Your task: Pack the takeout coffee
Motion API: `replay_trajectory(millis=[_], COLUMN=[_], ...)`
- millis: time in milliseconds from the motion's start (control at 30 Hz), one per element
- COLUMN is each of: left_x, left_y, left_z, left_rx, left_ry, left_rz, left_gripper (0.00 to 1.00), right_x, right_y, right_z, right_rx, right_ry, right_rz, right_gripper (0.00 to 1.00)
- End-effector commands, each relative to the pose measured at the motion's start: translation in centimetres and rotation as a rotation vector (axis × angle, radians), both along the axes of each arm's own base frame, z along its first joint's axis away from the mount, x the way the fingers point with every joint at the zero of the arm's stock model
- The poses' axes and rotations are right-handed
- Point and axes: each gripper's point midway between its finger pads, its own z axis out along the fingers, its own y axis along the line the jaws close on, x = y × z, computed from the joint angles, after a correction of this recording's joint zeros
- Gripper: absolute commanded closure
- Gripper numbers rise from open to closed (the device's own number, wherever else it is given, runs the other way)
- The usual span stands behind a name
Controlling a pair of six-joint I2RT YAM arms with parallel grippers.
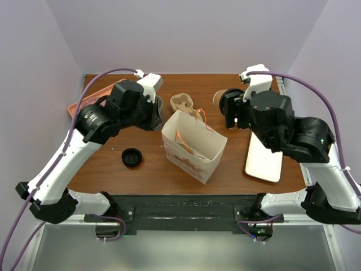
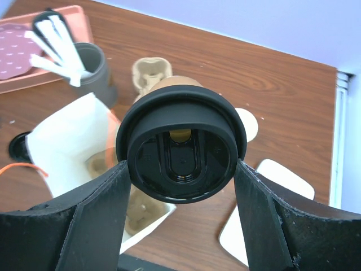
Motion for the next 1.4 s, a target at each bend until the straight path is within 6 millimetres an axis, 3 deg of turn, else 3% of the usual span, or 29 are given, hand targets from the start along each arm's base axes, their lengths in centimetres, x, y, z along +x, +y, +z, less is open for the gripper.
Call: replay_trajectory(millis=[0, 67, 100, 200, 233, 367, 533, 667, 800, 900, 1033, 1367], left_x=[3.5, 3.7, 4.1, 5.6, 6.1, 7.1, 8.6, 8.1, 7.1, 6.8, 7.1, 7.7], left_y=[-1.9, -4.0, -4.9, -7.2, -8.2, -10.3, -11.8, -12.6, -13.1, -12.7, -12.2, -12.6], left_z=[6.4, 7.0, 7.8, 8.1, 7.5, 7.3, 4.1, 2.5, -0.5, -0.5, -0.7, -4.8], left_rx=[0.047, 0.083, 0.086, 0.098, 0.107, 0.179, 0.303, 0.308, 0.279, 0.292, 0.331, 0.337], left_ry=[-0.449, -0.564, -0.617, -0.710, -0.714, -0.855, -0.877, -0.860, -0.782, -0.768, -0.759, -0.641], left_rz=[-0.236, -0.427, -0.468, -0.558, -0.596, -0.761, -0.908, -1.006, -1.096, -1.108, -1.099, -1.092], left_gripper=[0.83, 0.73, 0.58, 0.39, 0.38, 0.35, 0.34, 0.34, 0.33, 0.33, 0.32, 0.40], right_x=[0.8, 0.6, 0.6, 0.1, -0.2, -0.8, -1.6, -2.2, -2.4, -2.4, -2.1, -1.8], right_y=[-1.3, -1.4, -1.3, -1.9, -2.3, -3.8, -5.7, -6.6, -7.3, -7.8, -7.5, -6.4], right_z=[-0.1, -0.2, -0.3, -0.1, -0.1, 0.1, 0.4, 0.3, 0.2, 0.6, 0.6, 0.2], right_rx=[-0.002, -0.001, 0.003, 0.018, 0.018, 0.007, 0.021, 0.027, 0.032, 0.031, 0.001, -0.009], right_ry=[0.001, 0.008, 0.011, 0.009, 0.009, 0.003, -0.018, -0.029, -0.041, -0.062, -0.072, -0.078], right_rz=[-0.127, -0.126, -0.121, -0.121, -0.121, -0.134, -0.152, -0.152, -0.155, -0.168, -0.157, -0.117], right_gripper=[0.86, 0.86, 0.86, 0.86, 0.86, 0.86, 0.87, 0.86, 0.86, 0.86, 0.86, 0.86])
